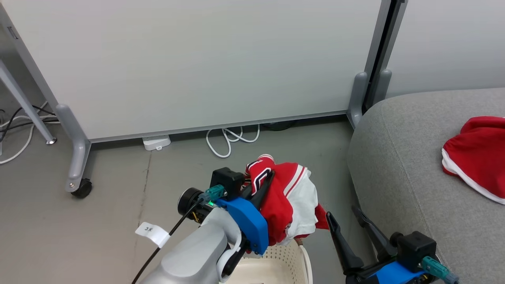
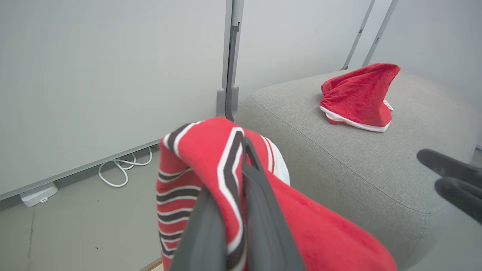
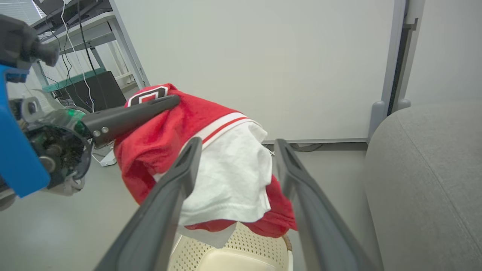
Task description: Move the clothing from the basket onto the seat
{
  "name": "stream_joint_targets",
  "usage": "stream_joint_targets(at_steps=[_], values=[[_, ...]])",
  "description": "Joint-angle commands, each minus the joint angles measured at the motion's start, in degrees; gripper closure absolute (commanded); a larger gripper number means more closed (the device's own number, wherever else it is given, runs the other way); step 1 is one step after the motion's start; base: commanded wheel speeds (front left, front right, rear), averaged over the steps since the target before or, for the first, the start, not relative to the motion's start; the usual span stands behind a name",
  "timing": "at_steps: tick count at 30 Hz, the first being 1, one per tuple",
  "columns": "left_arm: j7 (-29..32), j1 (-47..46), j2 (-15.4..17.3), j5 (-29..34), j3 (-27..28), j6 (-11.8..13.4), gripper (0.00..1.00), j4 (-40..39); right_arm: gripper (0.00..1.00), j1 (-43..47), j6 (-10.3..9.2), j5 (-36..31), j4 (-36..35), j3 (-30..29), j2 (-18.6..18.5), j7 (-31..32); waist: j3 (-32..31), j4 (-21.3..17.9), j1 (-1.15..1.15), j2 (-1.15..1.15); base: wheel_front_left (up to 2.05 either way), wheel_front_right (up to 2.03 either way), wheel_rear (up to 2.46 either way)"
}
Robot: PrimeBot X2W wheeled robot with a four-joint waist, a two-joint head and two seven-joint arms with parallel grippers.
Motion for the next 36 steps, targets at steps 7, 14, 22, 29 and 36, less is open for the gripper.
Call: stream_joint_targets(at_steps=[7,14,22,29,36], values=[[1.1,-4.1,0.0,-2.4,-3.3,1.4,1.00,-3.0,0.00,0.8,0.03,0.3,0.3,0.2,-0.1,0.3,-0.6,0.7,0.00,-0.01,0.00,0.00,0.00],[1.7,-7.5,0.0,-4.9,-7.2,2.6,1.00,-6.2,0.00,0.9,0.03,0.5,0.6,0.7,-0.1,0.3,-1.2,1.0,0.00,-0.01,0.00,0.00,0.00],[1.9,-11.6,0.0,-7.9,-10.8,3.4,1.00,-8.6,0.00,0.6,0.03,0.5,0.5,1.1,-0.1,0.5,-1.2,0.8,0.00,-0.01,0.00,0.00,0.00],[1.5,-14.4,0.0,-10.2,-12.8,4.1,1.00,-8.9,0.00,0.1,0.03,0.5,0.5,1.4,-0.1,0.7,-1.1,0.3,0.00,-0.01,0.00,0.00,0.00],[0.6,-14.4,0.0,-12.0,-14.2,4.5,1.00,-8.1,0.00,-0.2,0.03,0.6,0.7,1.9,-0.1,0.5,-1.1,-0.3,0.00,-0.01,0.00,0.00,0.00]])
